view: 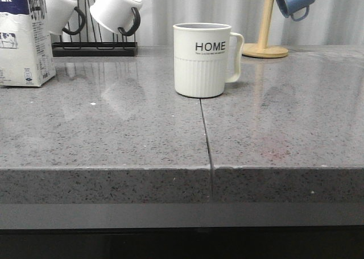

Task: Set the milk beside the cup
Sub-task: 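Reach the left gripper to the Pascual milk carton and grasp it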

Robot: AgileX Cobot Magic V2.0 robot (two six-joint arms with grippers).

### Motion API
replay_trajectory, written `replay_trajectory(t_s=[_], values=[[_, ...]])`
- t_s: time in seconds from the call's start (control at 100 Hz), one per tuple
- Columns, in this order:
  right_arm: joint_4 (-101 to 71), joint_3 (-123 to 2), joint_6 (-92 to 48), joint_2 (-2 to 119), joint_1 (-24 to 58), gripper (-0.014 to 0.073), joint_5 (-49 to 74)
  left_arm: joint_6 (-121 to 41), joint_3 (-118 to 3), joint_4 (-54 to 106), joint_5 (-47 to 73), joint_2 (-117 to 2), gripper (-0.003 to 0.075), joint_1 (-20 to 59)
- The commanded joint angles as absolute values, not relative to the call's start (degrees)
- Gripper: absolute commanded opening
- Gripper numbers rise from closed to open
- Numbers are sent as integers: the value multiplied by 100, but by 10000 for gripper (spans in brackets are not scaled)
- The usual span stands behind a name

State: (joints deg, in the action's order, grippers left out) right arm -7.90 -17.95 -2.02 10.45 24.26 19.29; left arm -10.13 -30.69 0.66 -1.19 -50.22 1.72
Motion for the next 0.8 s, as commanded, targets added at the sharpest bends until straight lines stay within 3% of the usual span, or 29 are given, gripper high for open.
replay_trajectory(t_s=[0.0, 0.23, 0.79], values=[[-769, -1946, -213, 1094, 2423, -65, 1516, -1004, -3262, 336, -1058, -5362, 685, 193], [-769, -1946, -213, 1094, 2423, -65, 1516, -993, -3278, 512, -2472, -6342, 637, 809], [-769, -1946, -213, 1094, 2423, -65, 1516, -993, -4164, 921, -2637, -7911, 637, 1096]])
